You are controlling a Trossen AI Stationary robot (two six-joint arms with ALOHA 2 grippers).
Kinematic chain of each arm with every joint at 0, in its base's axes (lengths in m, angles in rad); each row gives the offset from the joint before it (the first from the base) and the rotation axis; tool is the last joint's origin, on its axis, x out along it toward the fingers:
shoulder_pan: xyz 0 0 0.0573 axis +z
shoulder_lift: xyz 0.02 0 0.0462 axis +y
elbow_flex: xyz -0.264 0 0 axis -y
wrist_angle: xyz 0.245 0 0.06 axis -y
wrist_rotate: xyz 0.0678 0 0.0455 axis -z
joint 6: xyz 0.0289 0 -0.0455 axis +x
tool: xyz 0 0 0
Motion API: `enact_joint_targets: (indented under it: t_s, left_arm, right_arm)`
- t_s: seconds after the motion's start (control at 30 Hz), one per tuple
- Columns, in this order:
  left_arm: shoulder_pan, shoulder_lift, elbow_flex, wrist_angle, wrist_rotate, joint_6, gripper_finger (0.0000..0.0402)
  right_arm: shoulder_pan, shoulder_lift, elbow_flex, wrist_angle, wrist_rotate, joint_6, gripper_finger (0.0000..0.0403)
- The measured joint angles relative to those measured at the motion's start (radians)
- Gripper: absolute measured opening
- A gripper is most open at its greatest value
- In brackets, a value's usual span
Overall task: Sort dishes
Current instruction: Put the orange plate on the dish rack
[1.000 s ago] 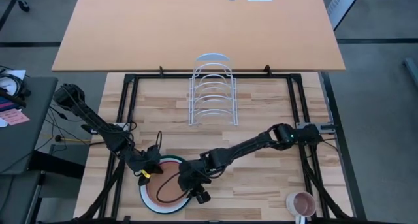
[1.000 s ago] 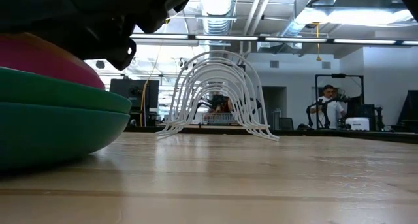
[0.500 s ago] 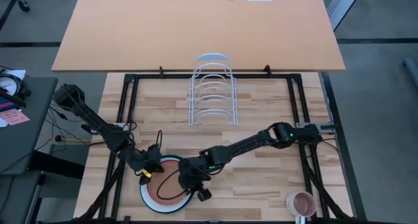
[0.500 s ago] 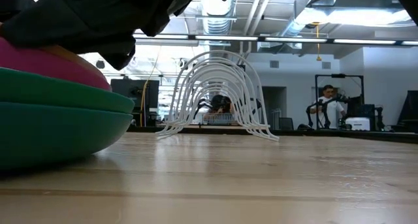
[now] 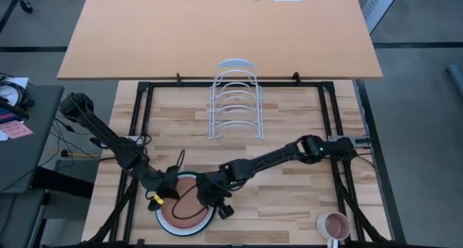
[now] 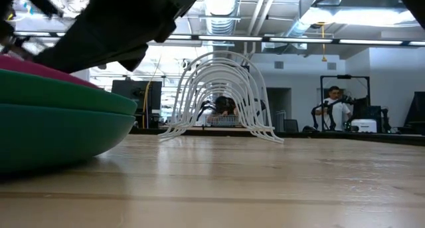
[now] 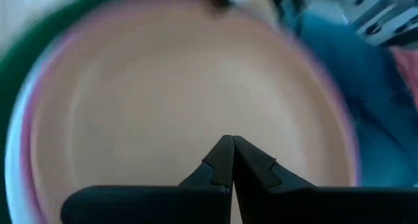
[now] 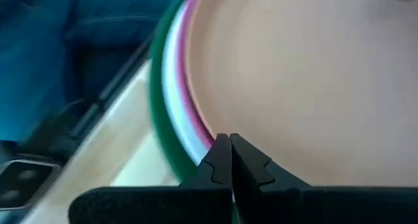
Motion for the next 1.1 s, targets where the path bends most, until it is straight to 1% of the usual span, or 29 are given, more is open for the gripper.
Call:
enact_joint_targets:
  t_s: [0.13,0.27,0.33,0.43,0.53,0.6,0.77,0.87,0.97,1.1]
  left_arm:
    - [-0.01,-0.011,0.054,-0.048,-0.012,0.037,0.0]
    - [-0.027,-0.01,0.059,-0.11,-0.033,0.016,0.0]
    - [-0.034,-0.011,0.058,-0.156,-0.047,-0.023,0.0]
    - [-0.049,-0.011,0.056,-0.271,-0.086,-0.112,0.0]
    - [-0.066,-0.012,0.056,-0.376,-0.119,-0.206,0.0]
    - [-0.076,-0.012,0.056,-0.417,-0.137,-0.25,0.0]
    - [-0.099,-0.009,0.056,-0.425,-0.179,-0.272,0.0]
    - [-0.109,0.004,0.056,-0.414,-0.198,-0.271,0.0]
    - [-0.11,0.032,0.056,-0.406,-0.202,-0.282,0.0]
    - [-0.11,0.067,0.057,-0.389,-0.203,-0.285,0.0]
  right_arm:
    - [-0.009,0.0,0.06,-0.072,0.014,-0.004,0.0001]
    - [-0.012,0.0,0.069,-0.076,0.014,-0.004,0.0001]
    - [-0.011,0.0,0.069,-0.077,0.031,0.004,0.0001]
    - [-0.009,0.0,0.069,-0.075,0.061,0.033,0.0001]
    - [-0.009,0.0,0.069,-0.109,0.079,0.063,0.0001]
    - [-0.008,0.0,0.069,-0.132,0.08,0.09,0.0001]
    - [-0.002,-0.002,0.069,-0.156,0.08,0.187,0.0]
    - [0.002,-0.002,0.069,-0.154,0.09,0.205,0.0]
    - [0.007,-0.002,0.07,-0.151,0.125,0.229,0.0]
    - [0.006,-0.002,0.07,-0.142,0.135,0.276,0.0]
